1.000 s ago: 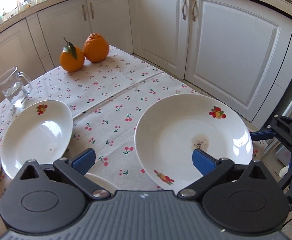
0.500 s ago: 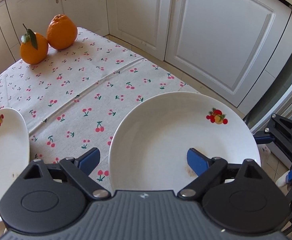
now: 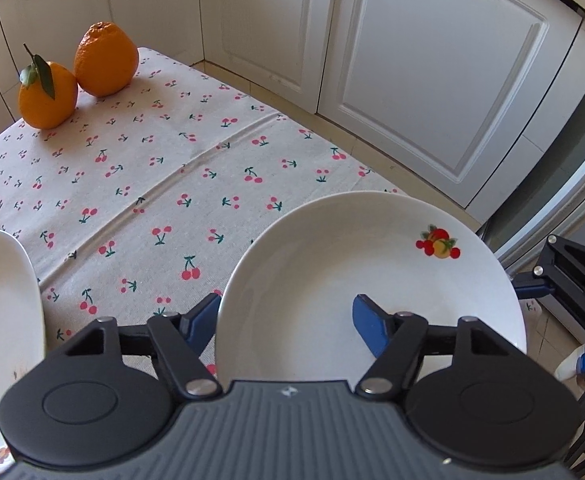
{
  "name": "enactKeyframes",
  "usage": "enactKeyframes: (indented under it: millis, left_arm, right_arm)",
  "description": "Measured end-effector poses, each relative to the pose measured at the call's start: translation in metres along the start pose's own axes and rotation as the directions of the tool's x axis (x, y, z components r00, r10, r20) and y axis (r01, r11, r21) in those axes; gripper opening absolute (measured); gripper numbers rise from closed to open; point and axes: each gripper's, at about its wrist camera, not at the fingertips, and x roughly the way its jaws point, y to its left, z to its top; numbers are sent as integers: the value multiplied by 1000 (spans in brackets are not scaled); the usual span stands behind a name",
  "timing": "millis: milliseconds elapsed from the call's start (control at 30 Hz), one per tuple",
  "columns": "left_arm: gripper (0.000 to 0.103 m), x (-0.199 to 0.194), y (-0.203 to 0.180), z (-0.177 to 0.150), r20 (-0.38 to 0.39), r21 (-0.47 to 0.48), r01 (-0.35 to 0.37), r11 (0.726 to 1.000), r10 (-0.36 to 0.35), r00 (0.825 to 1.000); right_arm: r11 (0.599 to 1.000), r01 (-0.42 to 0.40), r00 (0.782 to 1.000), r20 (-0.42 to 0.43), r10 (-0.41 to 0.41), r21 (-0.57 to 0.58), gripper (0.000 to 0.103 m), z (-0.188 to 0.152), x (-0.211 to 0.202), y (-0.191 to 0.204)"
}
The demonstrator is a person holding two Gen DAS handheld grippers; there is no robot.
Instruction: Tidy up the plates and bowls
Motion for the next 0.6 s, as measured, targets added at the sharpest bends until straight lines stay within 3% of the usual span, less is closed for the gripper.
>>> enactKeyframes:
  millis: [67,600]
  left_arm:
    - [66,1,0,0,-8,3,5,1000,-5,1000]
    - [65,6,8,12,10,19,-3,1000,2,1000]
  right_arm:
    - [1000,-2,1000,1,2,1,100,0,0,0]
    - [1000,9,1000,-23,-9,-18,100,11,8,-8]
